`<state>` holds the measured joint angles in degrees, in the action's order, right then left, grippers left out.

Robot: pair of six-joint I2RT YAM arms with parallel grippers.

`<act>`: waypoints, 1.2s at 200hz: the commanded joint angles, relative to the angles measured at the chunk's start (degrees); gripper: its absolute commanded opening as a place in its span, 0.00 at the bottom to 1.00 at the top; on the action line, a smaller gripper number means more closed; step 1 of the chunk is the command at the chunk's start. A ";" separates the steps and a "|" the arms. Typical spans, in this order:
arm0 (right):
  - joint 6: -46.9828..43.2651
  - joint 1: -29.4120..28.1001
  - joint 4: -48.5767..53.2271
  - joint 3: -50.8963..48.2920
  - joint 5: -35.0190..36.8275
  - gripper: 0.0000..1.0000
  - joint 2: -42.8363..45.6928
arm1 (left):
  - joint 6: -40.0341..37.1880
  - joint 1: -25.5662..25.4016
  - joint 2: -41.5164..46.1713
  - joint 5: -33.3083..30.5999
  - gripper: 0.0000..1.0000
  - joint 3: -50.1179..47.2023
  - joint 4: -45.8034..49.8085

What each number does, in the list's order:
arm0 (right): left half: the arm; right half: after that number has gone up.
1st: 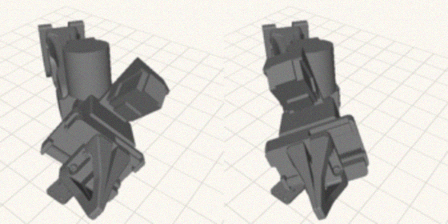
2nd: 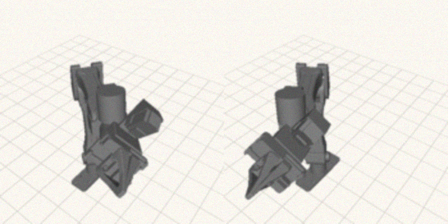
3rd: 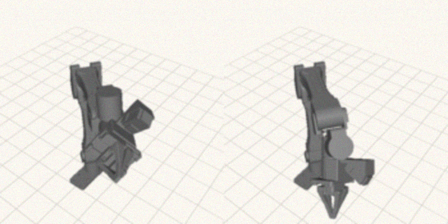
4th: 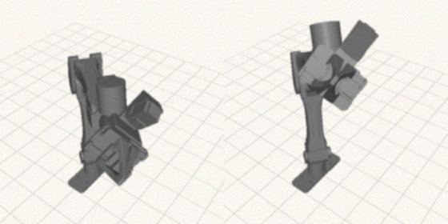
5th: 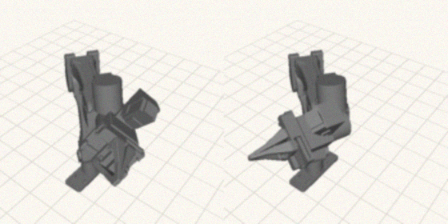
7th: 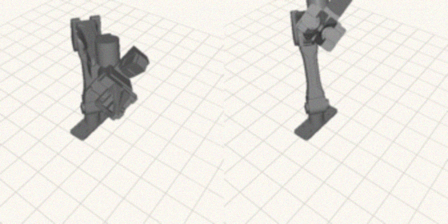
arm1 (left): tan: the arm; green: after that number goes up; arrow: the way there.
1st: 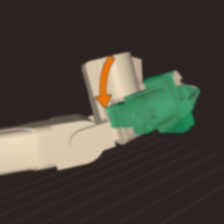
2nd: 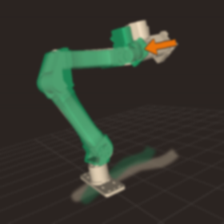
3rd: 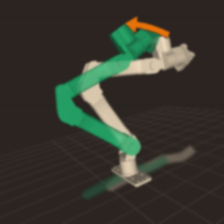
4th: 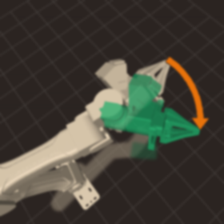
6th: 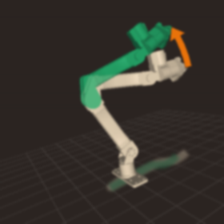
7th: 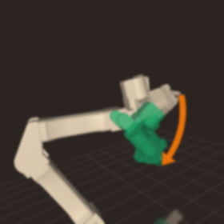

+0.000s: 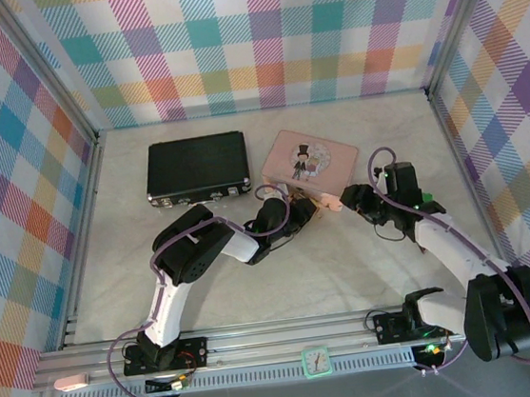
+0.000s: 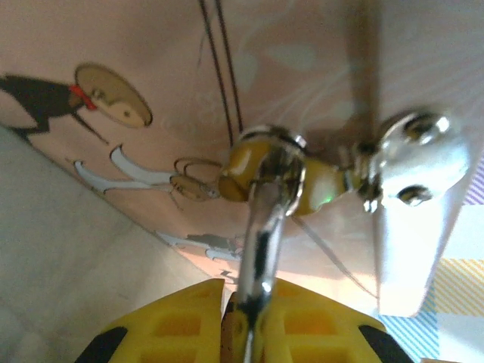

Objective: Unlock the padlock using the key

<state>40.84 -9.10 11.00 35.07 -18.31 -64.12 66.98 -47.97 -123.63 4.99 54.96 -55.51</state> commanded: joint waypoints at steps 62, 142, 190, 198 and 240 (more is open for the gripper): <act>-15.87 -14.68 10.06 8.40 9.14 0.55 -2.70 | -3.72 0.64 10.14 -0.95 0.43 -6.23 14.85; -21.87 -28.60 18.35 22.52 22.79 0.55 -21.64 | -8.67 10.15 27.76 0.94 0.49 -13.72 28.98; -16.32 -36.35 24.89 32.57 35.83 0.53 -34.85 | -12.04 15.12 32.15 1.79 0.49 -14.04 32.13; -15.76 -36.91 26.35 34.60 37.97 0.52 -37.20 | -12.31 15.50 32.37 1.90 0.49 -14.07 32.07; -14.60 -38.09 32.65 42.89 46.50 0.46 -46.51 | -12.01 16.15 32.34 2.68 0.49 -14.71 31.11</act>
<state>24.40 -47.13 37.45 74.56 20.32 -107.87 55.88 -32.47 -92.71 6.22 41.39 -25.04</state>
